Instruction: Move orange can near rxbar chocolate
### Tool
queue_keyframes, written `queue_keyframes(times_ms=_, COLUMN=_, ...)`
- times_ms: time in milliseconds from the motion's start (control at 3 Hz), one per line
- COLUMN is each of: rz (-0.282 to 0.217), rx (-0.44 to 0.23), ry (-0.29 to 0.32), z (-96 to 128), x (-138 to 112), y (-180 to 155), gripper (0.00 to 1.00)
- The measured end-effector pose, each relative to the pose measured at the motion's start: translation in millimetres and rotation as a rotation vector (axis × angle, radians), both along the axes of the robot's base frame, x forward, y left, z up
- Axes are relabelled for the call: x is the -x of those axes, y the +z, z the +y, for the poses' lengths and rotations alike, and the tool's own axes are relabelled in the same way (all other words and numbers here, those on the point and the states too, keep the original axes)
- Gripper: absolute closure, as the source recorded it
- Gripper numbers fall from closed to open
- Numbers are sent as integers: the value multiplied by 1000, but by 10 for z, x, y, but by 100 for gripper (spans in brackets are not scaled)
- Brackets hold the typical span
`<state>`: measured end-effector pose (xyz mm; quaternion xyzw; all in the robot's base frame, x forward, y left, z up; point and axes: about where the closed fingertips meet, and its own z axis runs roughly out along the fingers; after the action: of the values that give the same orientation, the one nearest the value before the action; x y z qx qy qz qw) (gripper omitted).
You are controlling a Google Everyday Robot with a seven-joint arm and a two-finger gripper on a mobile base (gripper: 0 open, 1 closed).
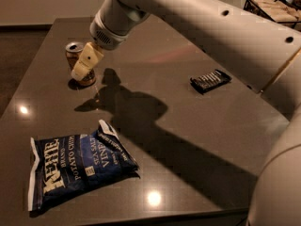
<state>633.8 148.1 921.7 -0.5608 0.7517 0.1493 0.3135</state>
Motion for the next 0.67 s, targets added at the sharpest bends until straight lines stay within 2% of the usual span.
queue_keyframes(times_ms=667, rz=5, rx=-24, ry=68, z=564, x=-63, y=-2, gripper=0)
